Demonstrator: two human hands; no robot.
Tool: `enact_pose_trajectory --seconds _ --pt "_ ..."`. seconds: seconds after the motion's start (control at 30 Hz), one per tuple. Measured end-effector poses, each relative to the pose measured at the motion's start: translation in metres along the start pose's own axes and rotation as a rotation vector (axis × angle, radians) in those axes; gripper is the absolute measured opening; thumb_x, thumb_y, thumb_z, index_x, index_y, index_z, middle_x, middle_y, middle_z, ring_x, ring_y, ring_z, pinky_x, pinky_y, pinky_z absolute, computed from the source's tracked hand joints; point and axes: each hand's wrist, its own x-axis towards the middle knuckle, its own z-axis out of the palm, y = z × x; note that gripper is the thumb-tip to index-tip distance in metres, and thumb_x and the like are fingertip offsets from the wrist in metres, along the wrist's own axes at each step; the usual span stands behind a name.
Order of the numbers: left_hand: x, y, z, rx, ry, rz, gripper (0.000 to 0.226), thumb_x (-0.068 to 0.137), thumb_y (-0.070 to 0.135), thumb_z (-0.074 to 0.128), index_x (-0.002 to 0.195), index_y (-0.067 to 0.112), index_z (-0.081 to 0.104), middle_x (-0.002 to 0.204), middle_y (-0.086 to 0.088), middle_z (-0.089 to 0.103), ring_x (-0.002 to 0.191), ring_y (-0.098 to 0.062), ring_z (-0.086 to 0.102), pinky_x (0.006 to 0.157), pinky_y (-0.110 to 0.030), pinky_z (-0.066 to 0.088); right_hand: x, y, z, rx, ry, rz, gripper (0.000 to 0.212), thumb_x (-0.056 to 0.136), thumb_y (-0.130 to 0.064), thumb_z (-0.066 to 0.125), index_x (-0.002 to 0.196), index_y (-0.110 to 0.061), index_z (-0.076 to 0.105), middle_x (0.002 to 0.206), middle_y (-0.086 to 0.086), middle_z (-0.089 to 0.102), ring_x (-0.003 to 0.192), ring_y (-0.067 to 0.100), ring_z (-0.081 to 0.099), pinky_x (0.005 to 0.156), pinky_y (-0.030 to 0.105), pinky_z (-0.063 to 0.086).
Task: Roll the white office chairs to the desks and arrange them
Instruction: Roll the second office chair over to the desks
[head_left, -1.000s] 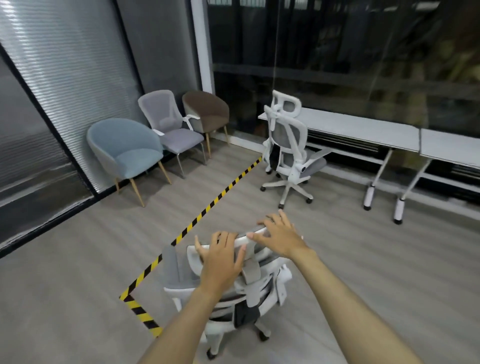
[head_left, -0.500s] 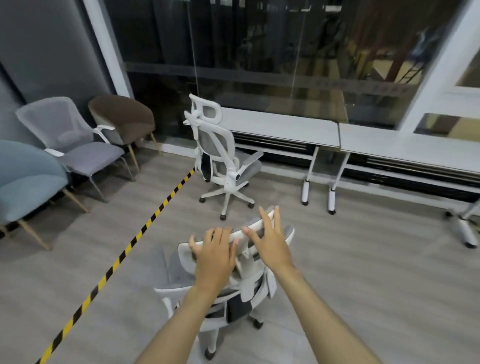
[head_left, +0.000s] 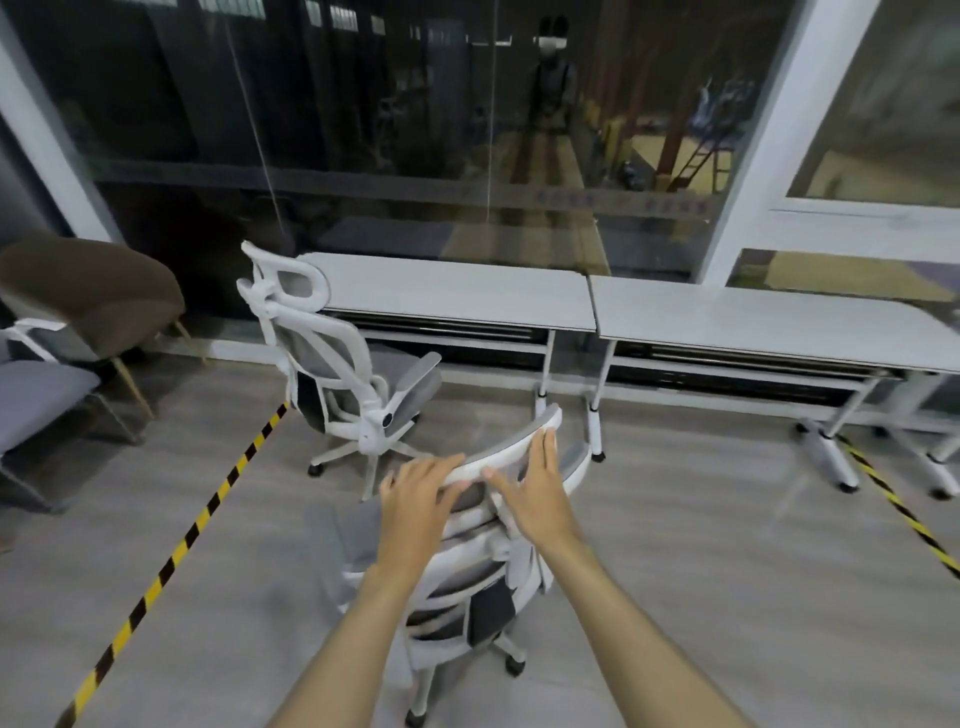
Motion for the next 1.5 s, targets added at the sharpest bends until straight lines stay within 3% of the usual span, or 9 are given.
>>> enact_pose_trajectory --seconds 0.13,0.4,0.53,0.63,0.73,0.93,1.1,1.23,1.5 --pt "0.067 0.003 0.044 -0.108 -0.099 0.003 0.033 0.096 0.041 0.062 0.129 0.045 0.057 0.122 0.022 0.057 0.12 -0.011 0.045 0.103 -0.055 0.038 0.069 0.01 -0.015 0.007 0.005 0.046 0.122 0.087 -0.059 0.07 0.161 -0.011 -0.015 0.168 -0.003 -0.025 0.157 0.016 -0.001 0.122 0.033 0.017" --pt "0.201 0.034 0.113 0.077 -0.289 0.046 0.043 0.106 0.049 0.031 0.15 0.052 0.028 0.134 0.018 0.043 0.125 -0.013 0.038 0.11 -0.045 0.033 0.222 0.055 -0.061 0.052 0.065 0.054 0.129 0.076 -0.065 0.078 0.162 -0.014 -0.003 0.171 -0.002 -0.007 0.157 0.014 0.001 0.127 0.034 0.014" --pt "0.274 0.042 0.143 0.022 -0.383 0.087 0.044 0.107 0.044 0.034 0.151 0.051 0.031 0.132 0.018 0.05 0.119 -0.014 0.045 0.1 -0.04 0.041 0.295 0.076 -0.079 0.015 0.119 0.093 0.116 0.075 -0.068 0.075 0.158 -0.018 0.013 0.165 0.001 0.015 0.151 0.021 0.023 0.118 0.045 0.037" --pt "0.33 0.049 0.157 -0.052 -0.42 0.099 0.046 0.105 0.033 0.049 0.147 0.05 0.042 0.134 0.019 0.056 0.121 -0.013 0.052 0.097 -0.042 0.048 0.327 0.084 -0.084 -0.146 0.16 0.011 0.096 0.094 -0.042 0.068 0.163 -0.017 0.007 0.172 -0.002 -0.004 0.154 0.019 0.02 0.114 0.041 0.042" --pt "0.381 0.044 0.171 -0.047 -0.476 0.11 0.048 0.101 0.025 0.057 0.142 0.05 0.049 0.123 0.017 0.06 0.114 -0.011 0.056 0.094 -0.04 0.05 0.361 0.085 -0.083 -0.193 0.127 -0.039 0.084 0.099 -0.03 0.062 0.163 -0.025 0.008 0.171 -0.002 -0.012 0.142 0.024 0.043 0.1 0.037 0.051" --pt "0.461 0.031 0.215 -0.149 -0.489 0.178 0.047 0.101 0.027 0.061 0.14 0.052 0.051 0.108 0.019 0.061 0.098 -0.005 0.057 0.078 -0.023 0.048 0.447 0.095 -0.089 -0.158 0.098 0.007 0.11 0.09 -0.024 0.071 0.162 -0.031 -0.012 0.162 -0.001 -0.04 0.153 0.023 0.023 0.104 0.02 0.037" --pt "0.513 0.034 0.248 -0.062 -0.371 0.236 0.044 0.097 0.033 0.064 0.137 0.05 0.055 0.119 0.018 0.065 0.103 -0.01 0.064 0.08 -0.037 0.056 0.516 0.104 -0.099 -0.244 0.085 0.078 0.116 0.09 -0.025 0.07 0.157 -0.03 -0.025 0.154 -0.002 -0.049 0.151 0.027 0.029 0.101 0.03 0.046" --pt "0.55 0.038 0.264 -0.003 -0.234 0.17 0.029 0.092 0.034 0.07 0.121 0.037 0.067 0.111 0.015 0.068 0.097 -0.016 0.068 0.074 -0.038 0.057 0.55 0.107 -0.113 -0.469 0.063 0.118 0.104 0.092 -0.032 0.065 0.16 -0.031 -0.014 0.166 0.007 -0.028 0.146 0.037 0.035 0.102 0.053 0.048" --pt "0.567 0.05 0.273 -0.017 -0.368 0.125 0.035 0.096 0.025 0.062 0.13 0.032 0.061 0.12 0.013 0.068 0.107 -0.014 0.066 0.08 -0.034 0.054 0.564 0.111 -0.128 -0.482 -0.008 0.051 0.059 0.1 -0.032 0.052 0.155 -0.022 0.032 0.164 0.003 0.023 0.145 0.031 0.035 0.102 0.046 0.049"
